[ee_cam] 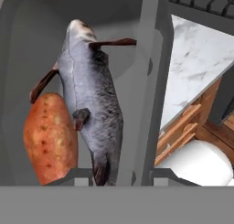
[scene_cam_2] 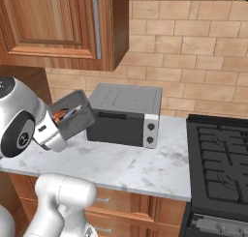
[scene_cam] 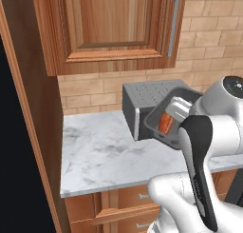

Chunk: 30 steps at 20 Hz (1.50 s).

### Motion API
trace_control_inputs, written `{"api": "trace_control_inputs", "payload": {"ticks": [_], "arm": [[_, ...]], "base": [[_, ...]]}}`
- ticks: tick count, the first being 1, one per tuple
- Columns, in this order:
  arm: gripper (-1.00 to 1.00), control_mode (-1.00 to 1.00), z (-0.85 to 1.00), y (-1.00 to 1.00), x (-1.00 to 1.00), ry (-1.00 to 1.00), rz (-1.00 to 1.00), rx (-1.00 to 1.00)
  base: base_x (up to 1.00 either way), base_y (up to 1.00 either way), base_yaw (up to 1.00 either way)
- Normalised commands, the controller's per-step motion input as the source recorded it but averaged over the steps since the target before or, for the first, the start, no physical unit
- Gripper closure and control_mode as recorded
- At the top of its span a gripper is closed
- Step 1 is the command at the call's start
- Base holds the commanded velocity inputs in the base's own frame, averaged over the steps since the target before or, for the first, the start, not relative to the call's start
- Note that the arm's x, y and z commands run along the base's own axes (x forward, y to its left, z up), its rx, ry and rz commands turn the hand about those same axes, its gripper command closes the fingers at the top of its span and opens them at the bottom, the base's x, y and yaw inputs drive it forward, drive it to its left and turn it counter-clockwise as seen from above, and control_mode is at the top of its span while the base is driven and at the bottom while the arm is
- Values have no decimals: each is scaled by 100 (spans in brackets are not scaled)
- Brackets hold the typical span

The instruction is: Place the tupperware on the top shelf of the fridge. Make space for the tupperware among the existing items by rearranging them on the shelves if needed. Close the fridge door when finished.

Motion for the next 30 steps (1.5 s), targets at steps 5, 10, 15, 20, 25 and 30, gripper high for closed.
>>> {"api": "trace_control_inputs", "payload": {"ticks": [5, 10, 15, 20, 25, 30], "arm": [[100, 100, 2, -1, 0, 0, 0, 0], [100, 100, 0, 0, 0, 0, 0, 0], [100, 100, 0, 0, 0, 0, 0, 0], [100, 100, 0, 0, 0, 0, 0, 0], [100, 100, 0, 0, 0, 0, 0, 0], [100, 100, 0, 0, 0, 0, 0, 0]], "base": [[-7, -8, 2], [-96, -3, 29], [-93, 0, 48], [-59, 7, 72], [-40, 24, 81], [-10, 39, 77]]}}
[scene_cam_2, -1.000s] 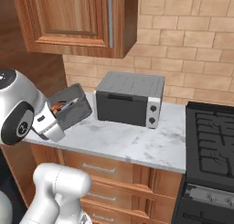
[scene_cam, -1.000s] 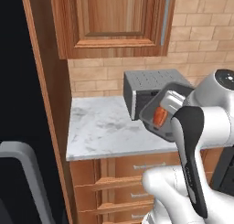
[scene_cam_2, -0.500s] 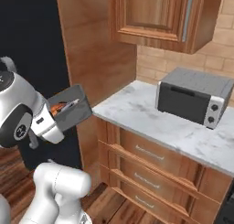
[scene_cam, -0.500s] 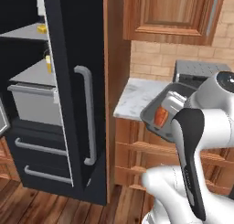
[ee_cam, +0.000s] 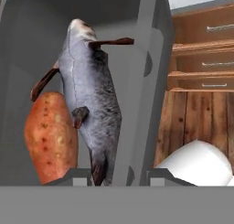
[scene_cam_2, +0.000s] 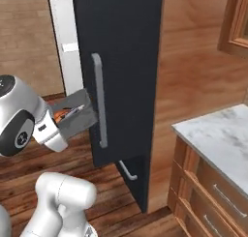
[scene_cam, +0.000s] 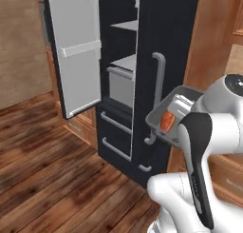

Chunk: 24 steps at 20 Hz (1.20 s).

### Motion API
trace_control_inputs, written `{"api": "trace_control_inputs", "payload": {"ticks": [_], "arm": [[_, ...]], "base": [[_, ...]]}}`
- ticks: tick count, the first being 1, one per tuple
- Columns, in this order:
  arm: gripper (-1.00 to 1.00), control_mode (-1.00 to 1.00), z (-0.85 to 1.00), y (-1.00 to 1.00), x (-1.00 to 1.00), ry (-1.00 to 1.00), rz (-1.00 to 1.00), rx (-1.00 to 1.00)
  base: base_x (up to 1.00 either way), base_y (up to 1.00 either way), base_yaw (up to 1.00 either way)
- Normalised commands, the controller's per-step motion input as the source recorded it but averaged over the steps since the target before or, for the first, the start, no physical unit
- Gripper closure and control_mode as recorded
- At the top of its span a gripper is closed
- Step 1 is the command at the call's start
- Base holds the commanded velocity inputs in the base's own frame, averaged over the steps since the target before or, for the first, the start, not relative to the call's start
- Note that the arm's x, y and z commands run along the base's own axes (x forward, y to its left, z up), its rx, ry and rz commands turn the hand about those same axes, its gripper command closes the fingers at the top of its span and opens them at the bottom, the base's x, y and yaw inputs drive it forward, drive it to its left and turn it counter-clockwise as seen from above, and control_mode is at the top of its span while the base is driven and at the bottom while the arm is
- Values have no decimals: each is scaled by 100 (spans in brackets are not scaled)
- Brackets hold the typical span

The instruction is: Place the tupperware on the top shelf of the fridge. Make space for the tupperware among the existing items by rearranging them on the shelves if needed. Close the fridge door when finished.

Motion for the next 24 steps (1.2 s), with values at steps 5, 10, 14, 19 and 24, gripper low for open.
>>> {"api": "trace_control_inputs", "payload": {"ticks": [5, 10, 14, 19, 24], "arm": [[100, 100, 0, 0, 0, 0, 0, 0], [100, 100, 0, 0, 0, 0, 0, 0], [100, 100, 0, 0, 0, 0, 0, 0], [100, 100, 0, 0, 0, 0, 0, 0], [100, 100, 0, 0, 0, 0, 0, 0]], "base": [[21, 67, 60], [76, 70, 32], [72, 60, -13], [38, 42, -47], [10, 43, -66]]}}
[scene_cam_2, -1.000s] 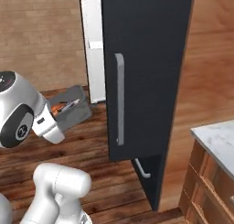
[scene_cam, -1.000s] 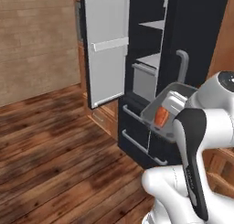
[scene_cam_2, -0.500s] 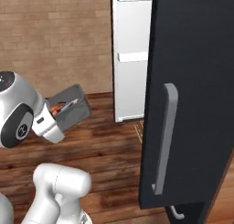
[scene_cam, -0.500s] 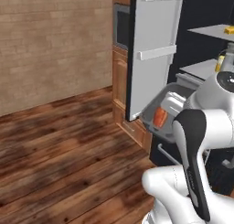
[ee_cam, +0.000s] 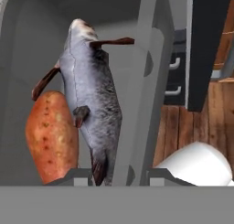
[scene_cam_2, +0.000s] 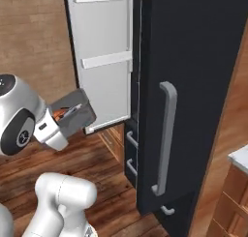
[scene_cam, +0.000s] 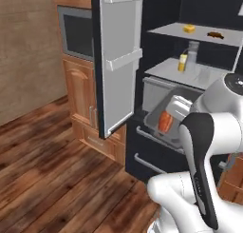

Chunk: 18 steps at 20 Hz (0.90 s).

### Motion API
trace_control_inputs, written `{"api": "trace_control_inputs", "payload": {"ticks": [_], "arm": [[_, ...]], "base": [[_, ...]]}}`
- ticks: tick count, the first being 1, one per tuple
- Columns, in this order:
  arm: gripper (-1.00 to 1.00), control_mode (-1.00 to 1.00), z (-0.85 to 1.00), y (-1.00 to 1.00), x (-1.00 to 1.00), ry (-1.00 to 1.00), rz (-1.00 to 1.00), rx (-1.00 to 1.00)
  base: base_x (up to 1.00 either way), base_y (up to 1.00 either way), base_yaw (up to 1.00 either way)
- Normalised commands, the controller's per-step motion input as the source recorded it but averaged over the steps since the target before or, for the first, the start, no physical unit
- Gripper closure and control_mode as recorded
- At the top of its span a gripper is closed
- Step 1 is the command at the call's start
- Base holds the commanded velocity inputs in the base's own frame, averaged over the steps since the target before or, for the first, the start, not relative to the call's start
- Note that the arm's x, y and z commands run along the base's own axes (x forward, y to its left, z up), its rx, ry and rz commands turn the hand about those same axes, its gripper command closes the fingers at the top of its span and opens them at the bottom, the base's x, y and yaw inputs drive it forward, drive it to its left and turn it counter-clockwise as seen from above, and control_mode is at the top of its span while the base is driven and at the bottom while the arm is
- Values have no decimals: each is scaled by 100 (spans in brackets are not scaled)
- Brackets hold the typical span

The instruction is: Place the tupperware on the top shelf of the fridge. Make space for the tupperware among the existing items by rearranging them on the shelves if needed. Close the fridge door when finished.

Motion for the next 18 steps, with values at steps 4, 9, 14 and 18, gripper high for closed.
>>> {"api": "trace_control_inputs", "payload": {"ticks": [4, 9, 14, 18], "arm": [[100, 100, 0, 0, 0, 0, 0, 0], [100, 100, 0, 0, 0, 0, 0, 0], [100, 100, 0, 0, 0, 0, 0, 0], [100, 100, 0, 0, 0, 0, 0, 0]], "base": [[12, 65, -70], [23, 82, -67], [23, 77, -64], [21, 73, -62]]}}
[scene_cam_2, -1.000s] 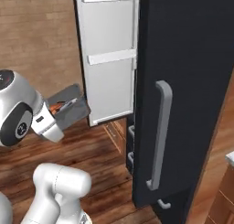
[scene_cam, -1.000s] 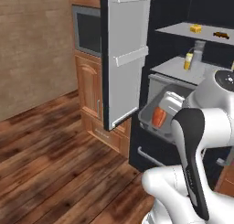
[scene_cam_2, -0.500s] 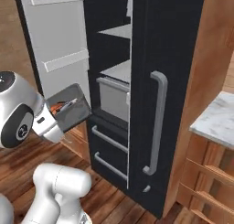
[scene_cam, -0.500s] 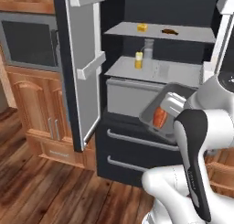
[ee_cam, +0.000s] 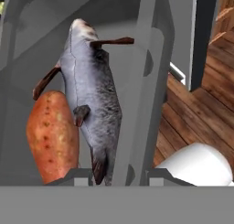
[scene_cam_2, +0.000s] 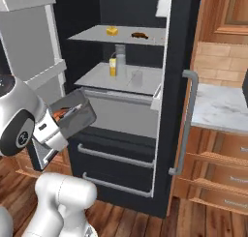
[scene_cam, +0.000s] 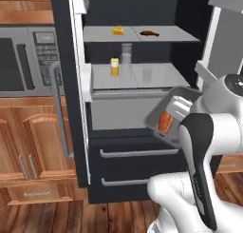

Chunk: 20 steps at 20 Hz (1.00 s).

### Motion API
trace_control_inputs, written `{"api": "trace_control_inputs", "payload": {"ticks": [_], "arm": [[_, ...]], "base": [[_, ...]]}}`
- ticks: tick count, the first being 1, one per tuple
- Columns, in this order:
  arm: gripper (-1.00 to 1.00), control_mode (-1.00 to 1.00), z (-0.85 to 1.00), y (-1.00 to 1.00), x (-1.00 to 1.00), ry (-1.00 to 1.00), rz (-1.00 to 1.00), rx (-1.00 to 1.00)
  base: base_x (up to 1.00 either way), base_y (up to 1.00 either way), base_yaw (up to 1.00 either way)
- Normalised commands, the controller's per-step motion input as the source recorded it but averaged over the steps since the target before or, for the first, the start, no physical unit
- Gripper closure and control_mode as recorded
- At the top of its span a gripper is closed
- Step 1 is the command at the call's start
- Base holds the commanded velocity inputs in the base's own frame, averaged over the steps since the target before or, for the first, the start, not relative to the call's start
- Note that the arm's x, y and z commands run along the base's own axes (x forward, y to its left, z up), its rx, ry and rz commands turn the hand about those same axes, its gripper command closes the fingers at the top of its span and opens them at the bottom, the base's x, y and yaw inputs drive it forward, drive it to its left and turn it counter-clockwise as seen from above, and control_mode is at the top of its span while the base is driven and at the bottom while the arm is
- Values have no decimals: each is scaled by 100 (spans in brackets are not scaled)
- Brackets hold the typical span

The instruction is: Place the tupperware on the top shelf of the fridge. Make space for the tupperware among the existing items by rearranging them on the shelves if needed. Close the fridge door when finished.

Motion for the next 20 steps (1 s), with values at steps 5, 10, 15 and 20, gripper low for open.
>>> {"api": "trace_control_inputs", "payload": {"ticks": [5, 10, 15, 20], "arm": [[100, 100, 0, 0, 0, 0, 0, 0], [100, 100, 0, 0, 0, 0, 0, 0], [100, 100, 0, 0, 0, 0, 0, 0], [100, 100, 0, 0, 0, 0, 0, 0]], "base": [[22, 40, -51], [33, 4, -21], [66, 0, 0], [80, 0, 0]]}}
